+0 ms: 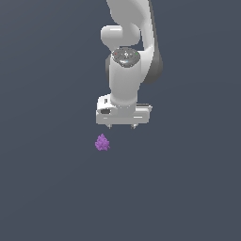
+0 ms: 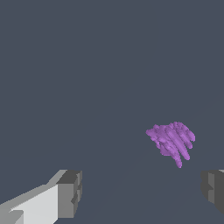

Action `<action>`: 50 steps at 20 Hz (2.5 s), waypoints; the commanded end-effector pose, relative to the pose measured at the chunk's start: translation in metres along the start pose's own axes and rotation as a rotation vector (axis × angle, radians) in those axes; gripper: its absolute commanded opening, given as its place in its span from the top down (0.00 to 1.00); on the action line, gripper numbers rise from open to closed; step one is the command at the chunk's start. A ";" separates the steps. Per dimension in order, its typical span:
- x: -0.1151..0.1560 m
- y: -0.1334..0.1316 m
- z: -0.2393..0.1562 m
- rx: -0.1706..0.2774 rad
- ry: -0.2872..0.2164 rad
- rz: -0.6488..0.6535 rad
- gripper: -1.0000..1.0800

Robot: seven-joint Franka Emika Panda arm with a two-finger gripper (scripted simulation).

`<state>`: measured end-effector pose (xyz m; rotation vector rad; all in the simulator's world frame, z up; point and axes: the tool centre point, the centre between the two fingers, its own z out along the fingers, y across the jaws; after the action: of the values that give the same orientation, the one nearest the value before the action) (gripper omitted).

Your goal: Pick up the object and move it to a goal position.

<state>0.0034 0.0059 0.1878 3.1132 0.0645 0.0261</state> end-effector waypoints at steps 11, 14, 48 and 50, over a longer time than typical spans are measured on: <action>0.006 -0.017 -0.016 0.014 0.039 -0.049 0.04; 0.006 -0.018 -0.018 0.014 0.041 -0.048 0.04; 0.001 0.076 0.069 0.022 0.000 -0.514 0.04; 0.000 0.082 0.075 0.024 -0.002 -0.544 0.04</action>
<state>0.0088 -0.0732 0.1193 3.0110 0.8649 0.0125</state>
